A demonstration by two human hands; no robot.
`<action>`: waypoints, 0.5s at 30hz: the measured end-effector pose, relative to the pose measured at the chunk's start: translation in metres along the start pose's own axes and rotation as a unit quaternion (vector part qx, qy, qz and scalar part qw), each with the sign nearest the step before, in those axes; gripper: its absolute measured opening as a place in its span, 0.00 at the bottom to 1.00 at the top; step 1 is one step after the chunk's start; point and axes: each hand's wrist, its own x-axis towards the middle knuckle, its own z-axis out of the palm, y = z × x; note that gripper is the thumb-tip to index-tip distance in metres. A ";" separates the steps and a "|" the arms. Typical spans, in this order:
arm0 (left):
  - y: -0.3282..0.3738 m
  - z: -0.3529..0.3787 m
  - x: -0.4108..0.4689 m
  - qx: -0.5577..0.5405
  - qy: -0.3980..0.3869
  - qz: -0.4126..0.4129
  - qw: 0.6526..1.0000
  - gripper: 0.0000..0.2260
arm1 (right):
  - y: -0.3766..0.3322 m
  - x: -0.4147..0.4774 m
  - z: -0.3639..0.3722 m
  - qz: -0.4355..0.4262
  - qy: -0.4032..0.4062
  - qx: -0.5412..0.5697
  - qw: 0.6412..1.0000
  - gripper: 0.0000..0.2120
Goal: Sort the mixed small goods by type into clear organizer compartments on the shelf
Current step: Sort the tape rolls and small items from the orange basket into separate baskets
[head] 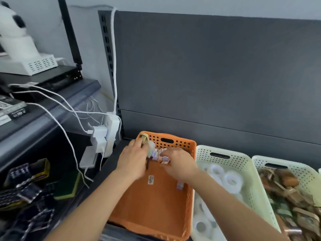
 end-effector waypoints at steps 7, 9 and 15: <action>-0.025 0.008 0.038 -0.013 -0.003 0.063 0.998 0.32 | -0.016 0.047 0.037 0.074 -0.044 0.037 0.996 0.19; -0.028 0.010 0.045 -0.026 0.001 0.080 0.996 0.29 | -0.018 0.056 0.047 0.103 -0.032 0.044 0.993 0.20; -0.037 0.016 0.052 -0.034 0.030 0.092 0.995 0.24 | -0.022 0.069 0.064 0.155 0.042 0.066 0.985 0.18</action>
